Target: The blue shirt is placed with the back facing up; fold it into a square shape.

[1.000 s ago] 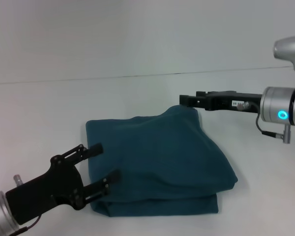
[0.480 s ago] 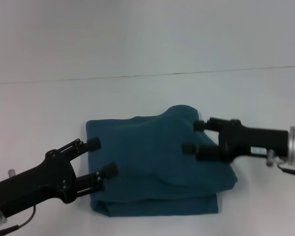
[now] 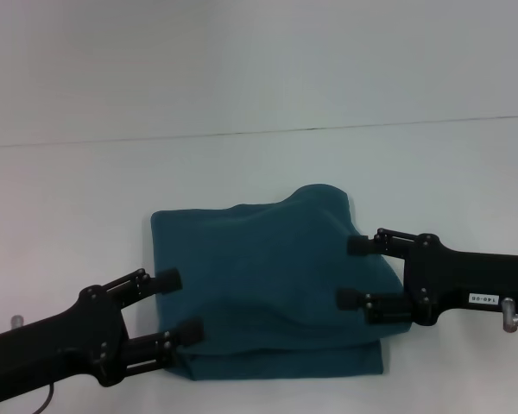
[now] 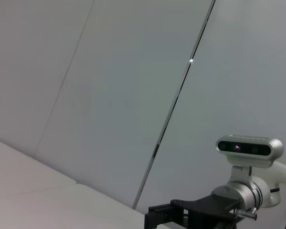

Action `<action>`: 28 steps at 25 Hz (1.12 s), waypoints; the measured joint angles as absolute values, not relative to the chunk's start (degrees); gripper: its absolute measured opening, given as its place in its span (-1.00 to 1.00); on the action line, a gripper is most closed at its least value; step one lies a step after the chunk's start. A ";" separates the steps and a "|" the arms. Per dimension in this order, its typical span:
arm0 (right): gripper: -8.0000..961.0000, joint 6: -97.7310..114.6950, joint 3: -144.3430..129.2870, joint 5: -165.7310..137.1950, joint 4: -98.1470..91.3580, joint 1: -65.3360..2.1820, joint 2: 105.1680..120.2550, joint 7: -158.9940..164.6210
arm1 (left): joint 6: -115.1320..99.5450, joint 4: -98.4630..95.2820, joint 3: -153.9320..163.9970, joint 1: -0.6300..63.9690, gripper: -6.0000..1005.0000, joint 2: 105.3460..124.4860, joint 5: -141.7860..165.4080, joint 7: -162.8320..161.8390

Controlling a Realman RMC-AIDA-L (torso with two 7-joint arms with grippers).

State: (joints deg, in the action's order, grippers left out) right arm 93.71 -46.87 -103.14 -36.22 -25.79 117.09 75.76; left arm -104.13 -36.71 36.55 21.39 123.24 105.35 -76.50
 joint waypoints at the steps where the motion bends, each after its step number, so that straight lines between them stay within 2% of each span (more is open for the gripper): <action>1: 0.95 93.57 -46.85 -103.52 -36.18 -25.83 117.09 75.85 | -104.13 -36.71 36.51 21.33 0.73 123.23 105.36 -76.53; 14: 0.95 95.89 -47.11 -104.40 -36.39 -26.02 116.50 76.14 | -104.71 -37.78 36.53 21.10 0.72 122.86 107.80 -77.82; 28: 0.95 95.08 -47.29 -107.06 -35.79 -27.89 116.89 77.06 | -104.21 -37.82 36.92 22.26 0.71 122.87 109.63 -78.22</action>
State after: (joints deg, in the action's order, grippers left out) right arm 95.08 -47.29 -107.06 -35.79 -27.89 116.89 77.06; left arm -104.21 -37.82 36.92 22.26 122.87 109.63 -78.22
